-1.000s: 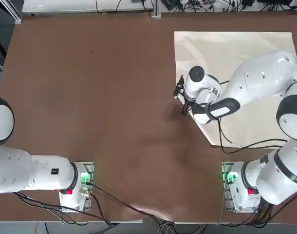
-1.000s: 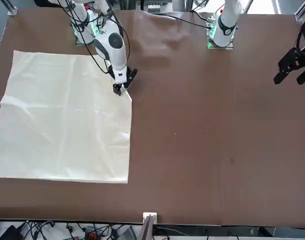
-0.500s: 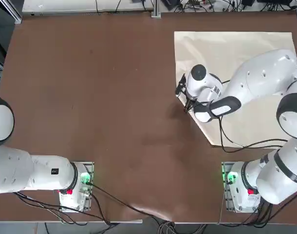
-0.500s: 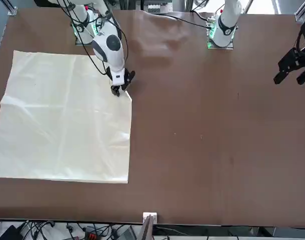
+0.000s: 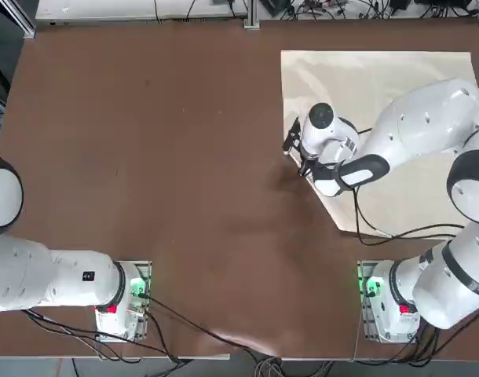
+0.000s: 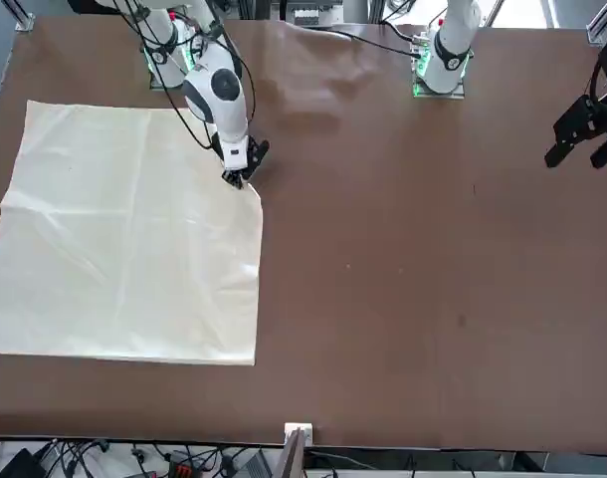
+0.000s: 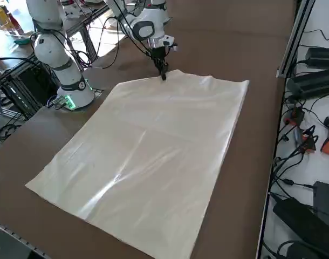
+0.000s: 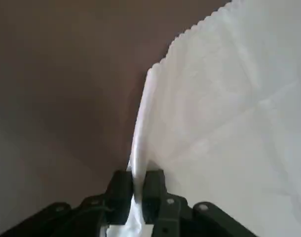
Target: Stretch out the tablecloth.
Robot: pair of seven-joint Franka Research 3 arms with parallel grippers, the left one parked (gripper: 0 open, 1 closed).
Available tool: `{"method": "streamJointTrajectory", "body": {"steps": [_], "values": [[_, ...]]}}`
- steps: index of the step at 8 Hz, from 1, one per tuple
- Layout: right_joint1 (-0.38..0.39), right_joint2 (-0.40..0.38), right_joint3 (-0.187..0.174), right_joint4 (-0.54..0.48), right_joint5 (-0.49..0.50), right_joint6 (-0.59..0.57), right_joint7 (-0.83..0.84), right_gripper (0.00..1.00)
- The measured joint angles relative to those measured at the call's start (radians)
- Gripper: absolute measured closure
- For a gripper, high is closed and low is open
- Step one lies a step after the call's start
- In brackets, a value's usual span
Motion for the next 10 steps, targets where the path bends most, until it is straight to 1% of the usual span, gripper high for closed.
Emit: {"method": "streamJointTrajectory", "body": {"steps": [1, 2, 3, 6, 10], "values": [[-0.015, -0.001, -0.001, 0.003, 0.000, 0.001, 0.012, 0.85], [-0.034, -0.002, -0.001, 0.006, 0.000, 0.002, 0.025, 0.93], [-0.057, -0.006, -0.002, 0.012, 0.000, 0.003, 0.033, 0.97], [-0.158, -0.024, -0.006, 0.040, 0.000, 0.003, 0.033, 0.97], [-0.338, -0.009, -0.009, 0.112, 0.000, 0.003, 0.001, 0.97]]}}
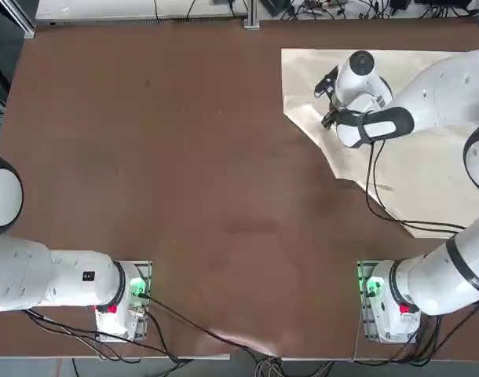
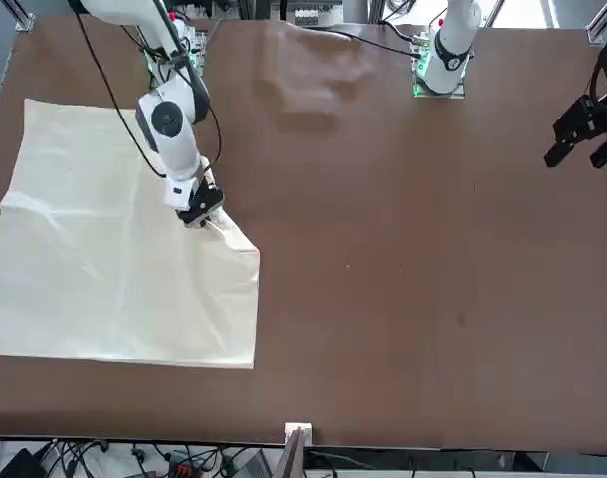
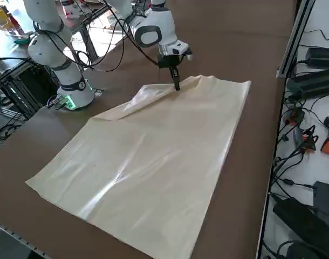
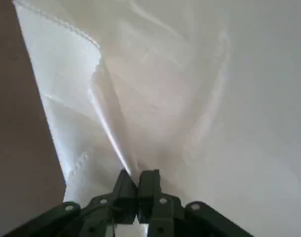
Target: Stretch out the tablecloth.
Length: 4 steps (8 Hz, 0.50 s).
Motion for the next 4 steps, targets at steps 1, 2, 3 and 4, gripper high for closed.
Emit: {"method": "streamJointTrajectory", "body": {"steps": [1, 2, 3, 4], "values": [[-0.034, 0.018, 0.000, 0.025, 0.000, 0.000, -0.018, 0.96], [-0.064, 0.044, 0.000, 0.055, 0.000, 0.000, -0.046, 0.93], [-0.094, 0.078, -0.001, 0.090, -0.001, 0.000, -0.094, 0.79], [-0.120, 0.112, 0.000, 0.125, -0.001, 0.000, -0.152, 0.69]]}}
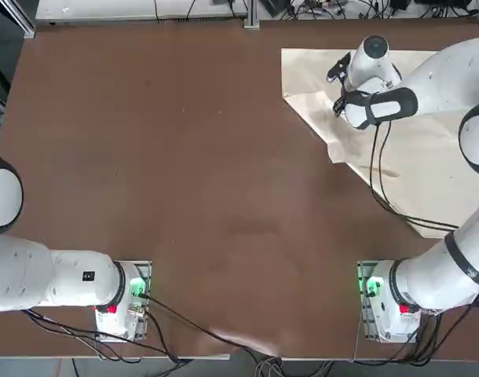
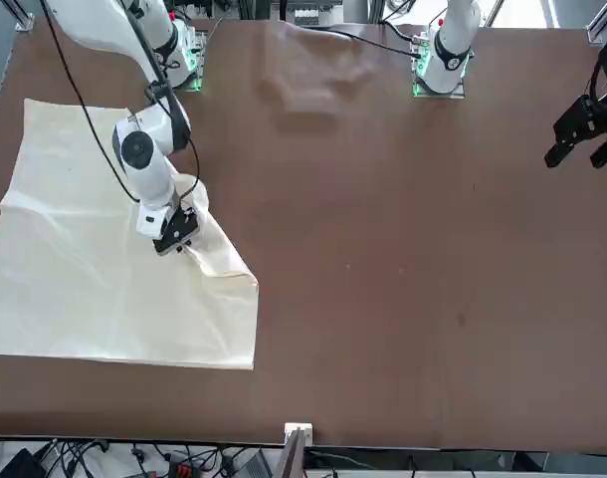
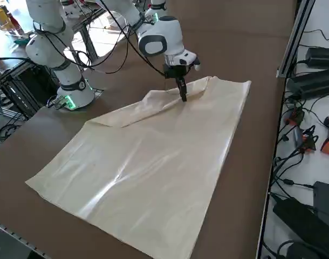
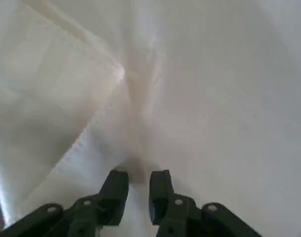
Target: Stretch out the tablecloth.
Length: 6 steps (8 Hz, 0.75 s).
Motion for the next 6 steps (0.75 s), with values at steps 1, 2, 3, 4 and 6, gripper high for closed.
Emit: {"method": "streamJointTrajectory", "body": {"steps": [1, 2, 3, 4, 6], "values": [[-0.020, 0.026, 0.000, 0.029, 0.000, 0.000, -0.036, 0.69], [-0.033, 0.043, 0.000, 0.051, 0.000, 0.000, -0.050, 0.66], [-0.036, 0.047, 0.000, 0.063, 0.000, 0.000, -0.052, 0.61], [-0.036, 0.045, 0.003, 0.069, 0.000, -0.011, -0.052, 0.55], [-0.035, 0.013, 0.041, 0.083, 0.005, -0.129, 0.035, 0.22]]}}
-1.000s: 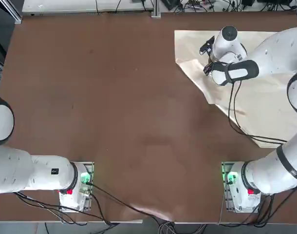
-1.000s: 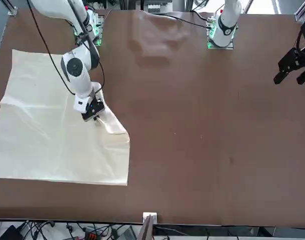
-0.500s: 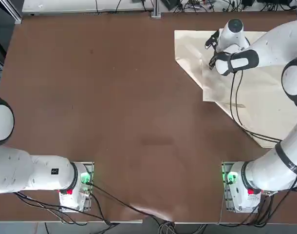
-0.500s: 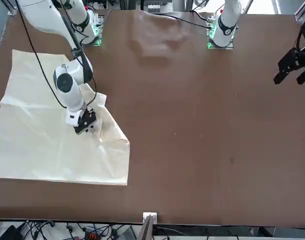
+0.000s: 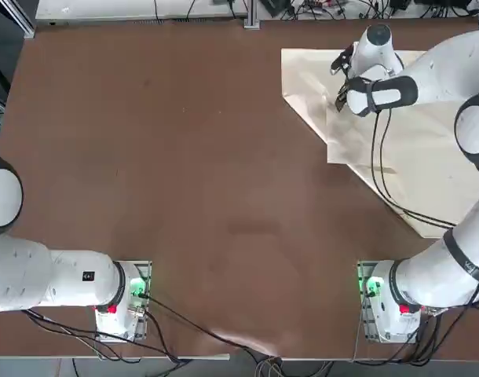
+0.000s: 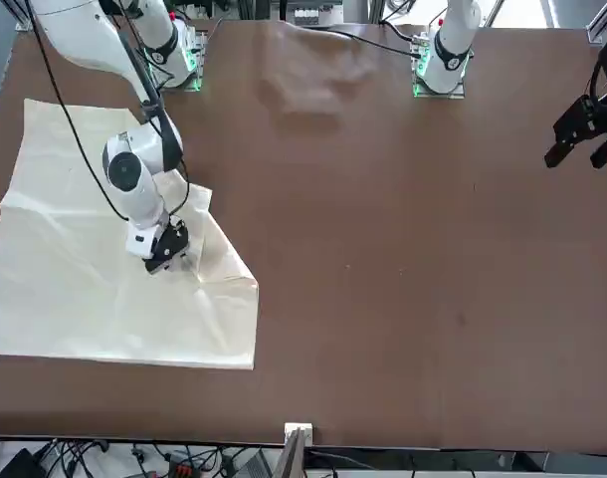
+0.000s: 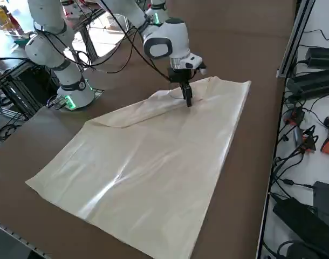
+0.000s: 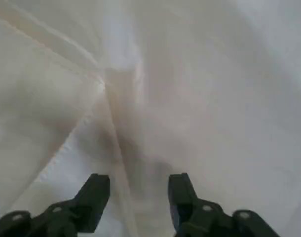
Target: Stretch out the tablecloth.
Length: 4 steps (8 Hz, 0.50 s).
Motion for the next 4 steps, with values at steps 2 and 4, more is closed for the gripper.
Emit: {"method": "streamJointTrajectory", "body": {"steps": [2, 4], "values": [[0.008, -0.087, 0.131, 0.004, 0.001, -0.206, 0.239, 0.06], [0.050, -0.138, 0.231, -0.048, 0.002, -0.281, 0.465, 0.00]]}}
